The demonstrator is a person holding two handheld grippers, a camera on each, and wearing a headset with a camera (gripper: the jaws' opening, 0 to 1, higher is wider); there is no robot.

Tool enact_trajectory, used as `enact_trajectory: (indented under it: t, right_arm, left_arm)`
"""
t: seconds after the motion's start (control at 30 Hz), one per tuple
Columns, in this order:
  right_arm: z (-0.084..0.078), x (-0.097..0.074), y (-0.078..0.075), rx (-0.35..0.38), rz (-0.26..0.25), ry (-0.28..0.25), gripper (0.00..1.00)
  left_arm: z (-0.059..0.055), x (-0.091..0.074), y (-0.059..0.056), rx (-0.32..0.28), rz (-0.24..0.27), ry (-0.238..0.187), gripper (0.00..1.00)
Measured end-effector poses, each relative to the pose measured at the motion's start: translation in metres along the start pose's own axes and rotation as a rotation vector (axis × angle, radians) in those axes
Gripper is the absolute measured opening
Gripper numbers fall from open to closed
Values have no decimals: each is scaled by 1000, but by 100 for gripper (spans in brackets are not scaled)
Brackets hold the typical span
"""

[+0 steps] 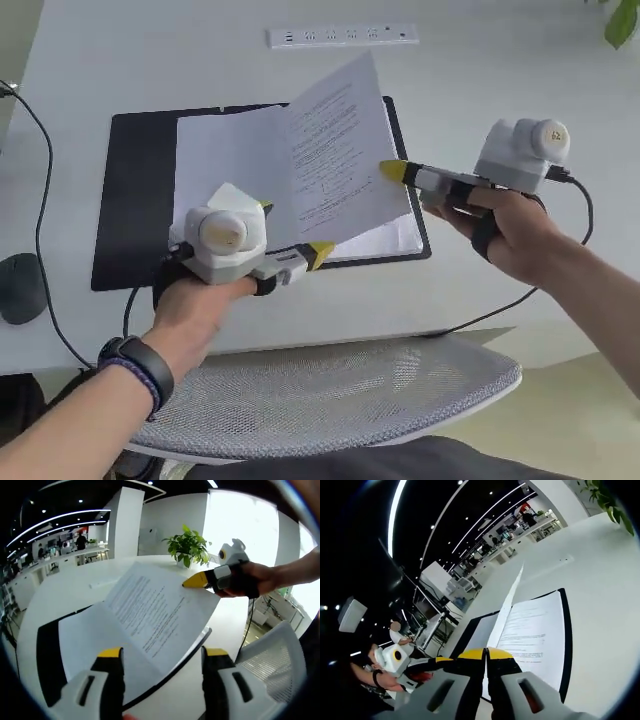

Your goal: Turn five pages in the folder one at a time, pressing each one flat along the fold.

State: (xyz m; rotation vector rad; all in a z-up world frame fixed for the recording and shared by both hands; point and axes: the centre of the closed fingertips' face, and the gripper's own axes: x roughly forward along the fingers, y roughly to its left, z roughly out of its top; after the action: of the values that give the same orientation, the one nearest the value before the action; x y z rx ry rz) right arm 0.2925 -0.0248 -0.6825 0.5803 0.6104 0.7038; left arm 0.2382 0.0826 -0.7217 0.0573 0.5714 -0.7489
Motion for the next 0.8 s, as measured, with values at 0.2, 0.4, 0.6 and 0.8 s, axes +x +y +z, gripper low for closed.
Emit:
enact_trajectory:
  t: [0.2, 0.4, 0.6, 0.8]
  right_arm:
    - [8, 14, 29, -30, 65, -4, 0]
    - [9, 41, 66, -80, 148, 19, 0]
    - [-1, 72, 97, -109, 209, 62, 0]
    - [-15, 100, 114, -115, 242, 103, 0]
  left_arm:
    - [-2, -25, 23, -30, 53, -18, 65]
    - [-3, -50, 47, -60, 111, -33, 68]
    - [-5, -68, 70, -103, 162, -52, 71]
    - [-9, -82, 85, -134, 196, -62, 71]
